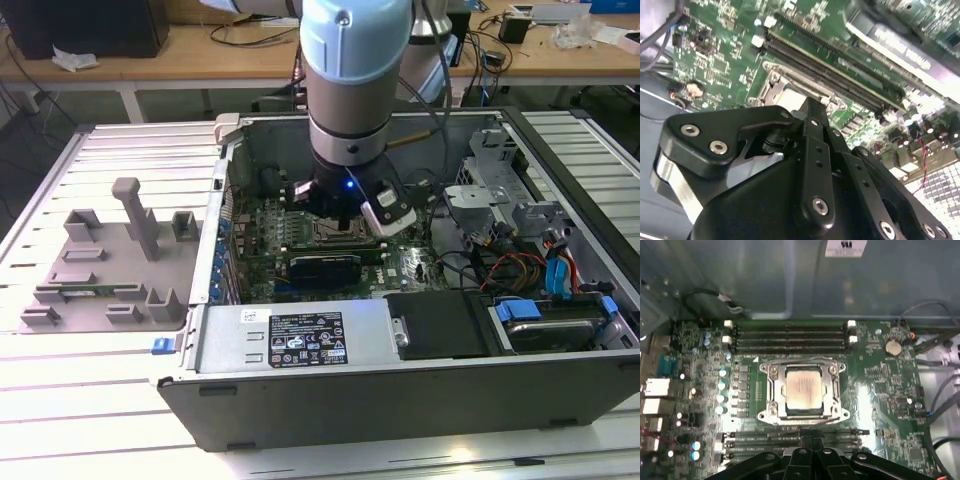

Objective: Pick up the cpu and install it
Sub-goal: 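Install the second cpu locking lever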

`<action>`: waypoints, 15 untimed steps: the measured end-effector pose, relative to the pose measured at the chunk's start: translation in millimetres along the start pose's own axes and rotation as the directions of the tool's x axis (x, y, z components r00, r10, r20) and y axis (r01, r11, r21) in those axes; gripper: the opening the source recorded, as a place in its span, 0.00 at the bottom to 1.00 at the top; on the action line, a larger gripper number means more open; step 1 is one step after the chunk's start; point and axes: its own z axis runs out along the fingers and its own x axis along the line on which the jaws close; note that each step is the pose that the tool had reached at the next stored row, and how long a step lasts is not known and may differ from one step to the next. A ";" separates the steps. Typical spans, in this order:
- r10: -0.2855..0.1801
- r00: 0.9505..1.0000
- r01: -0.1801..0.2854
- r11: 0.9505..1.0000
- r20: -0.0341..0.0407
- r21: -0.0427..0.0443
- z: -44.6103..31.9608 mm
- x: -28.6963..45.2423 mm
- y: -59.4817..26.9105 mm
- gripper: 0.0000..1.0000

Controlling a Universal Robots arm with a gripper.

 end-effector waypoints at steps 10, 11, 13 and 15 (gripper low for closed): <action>0.000 1.000 0.000 1.000 0.000 0.000 18.3 29.0 -3.3 0.11; 0.000 1.000 0.000 1.000 0.000 0.000 19.7 29.2 -2.6 0.11; 0.000 1.000 0.000 1.000 0.000 0.000 27.4 29.7 1.6 0.11; 0.000 1.000 0.000 1.000 0.000 0.000 31.6 30.2 1.4 0.11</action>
